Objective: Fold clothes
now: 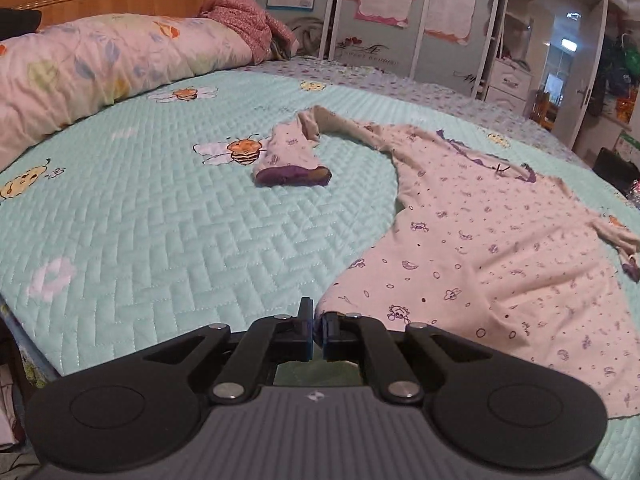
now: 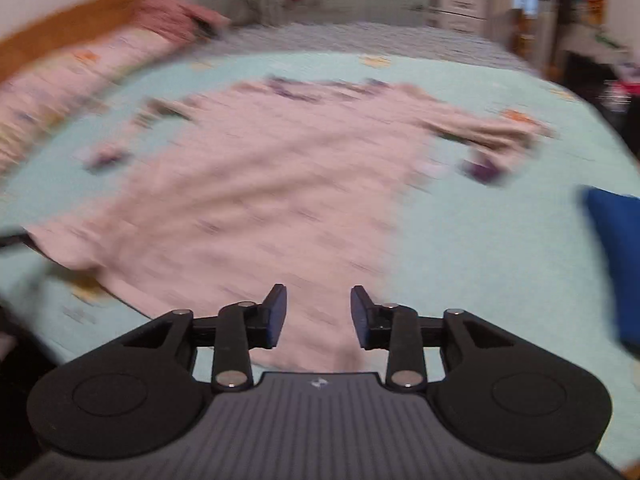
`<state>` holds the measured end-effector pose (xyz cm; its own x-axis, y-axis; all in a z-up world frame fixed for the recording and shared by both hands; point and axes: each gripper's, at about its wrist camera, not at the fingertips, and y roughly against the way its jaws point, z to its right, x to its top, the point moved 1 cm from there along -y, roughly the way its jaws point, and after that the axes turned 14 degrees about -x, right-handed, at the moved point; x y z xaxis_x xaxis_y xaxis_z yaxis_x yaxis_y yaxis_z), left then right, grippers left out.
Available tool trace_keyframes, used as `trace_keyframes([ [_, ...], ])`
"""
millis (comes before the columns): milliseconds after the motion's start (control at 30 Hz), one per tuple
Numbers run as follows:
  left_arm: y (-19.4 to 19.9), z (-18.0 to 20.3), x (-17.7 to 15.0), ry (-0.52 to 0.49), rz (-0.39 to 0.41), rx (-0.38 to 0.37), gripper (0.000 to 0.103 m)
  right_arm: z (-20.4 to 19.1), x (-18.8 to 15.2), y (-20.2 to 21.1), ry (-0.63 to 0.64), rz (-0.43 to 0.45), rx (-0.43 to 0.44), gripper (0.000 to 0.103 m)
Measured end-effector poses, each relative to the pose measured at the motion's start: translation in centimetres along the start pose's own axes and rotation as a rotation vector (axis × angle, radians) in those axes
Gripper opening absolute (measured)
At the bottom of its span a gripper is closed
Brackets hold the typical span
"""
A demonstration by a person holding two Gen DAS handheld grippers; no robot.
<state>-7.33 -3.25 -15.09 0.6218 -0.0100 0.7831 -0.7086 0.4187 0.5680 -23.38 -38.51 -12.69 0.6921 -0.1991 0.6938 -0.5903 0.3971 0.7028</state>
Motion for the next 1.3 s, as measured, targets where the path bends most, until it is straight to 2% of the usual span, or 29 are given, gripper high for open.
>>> trace_keyframes([
  [67, -0.1, 0.3, 0.0, -0.007, -0.010, 0.006, 0.004, 1.3, -1.7, -0.4, 0.008, -0.026, -0.041, 0.039],
  [167, -0.5, 0.6, 0.1, -0.014, -0.024, 0.015, 0.004, 0.9, -3.1, -0.9, 0.028, -0.026, -0.021, 0.047],
  [300, -1.0, 0.6, 0.4, -0.022, -0.044, 0.029, 0.004, -0.2, -3.5, -1.2, 0.064, 0.009, -0.018, 0.048],
  [400, -1.1, 0.8, 0.6, -0.037, -0.051, 0.034, 0.004, -1.3, -4.3, -0.7, 0.209, 0.079, -0.063, 0.055],
  [533, -1.3, 1.2, 0.8, -0.046, -0.054, 0.041, 0.004, -3.4, -5.4, -0.3, 0.386, 0.194, -0.143, 0.056],
  [700, -1.3, 1.6, 1.1, -0.054, -0.057, 0.045, 0.004, -6.1, -6.2, -0.7, 0.596, 0.284, -0.240, 0.056],
  [833, -1.4, 1.2, 1.2, -0.044, -0.064, 0.048, 0.005, -6.8, -7.2, -0.1, 0.727, 0.315, -0.259, 0.056],
  [967, -1.7, 1.3, 1.2, -0.055, -0.072, 0.048, 0.005, -7.4, -7.0, -0.5, 0.759, 0.326, -0.270, 0.057],
  [1067, -1.8, 1.4, 1.1, -0.059, -0.083, 0.051, 0.005, -8.3, -6.1, -0.4, 0.758, 0.383, -0.266, 0.057],
  [1200, -2.0, 1.3, 1.0, -0.055, -0.095, 0.057, 0.005, -8.4, -4.6, 0.9, 0.667, 0.444, -0.252, 0.060],
  [1300, -2.2, 1.5, 0.8, -0.057, -0.104, 0.057, 0.005, -7.8, -3.7, 0.8, 0.601, 0.433, -0.250, 0.067],
])
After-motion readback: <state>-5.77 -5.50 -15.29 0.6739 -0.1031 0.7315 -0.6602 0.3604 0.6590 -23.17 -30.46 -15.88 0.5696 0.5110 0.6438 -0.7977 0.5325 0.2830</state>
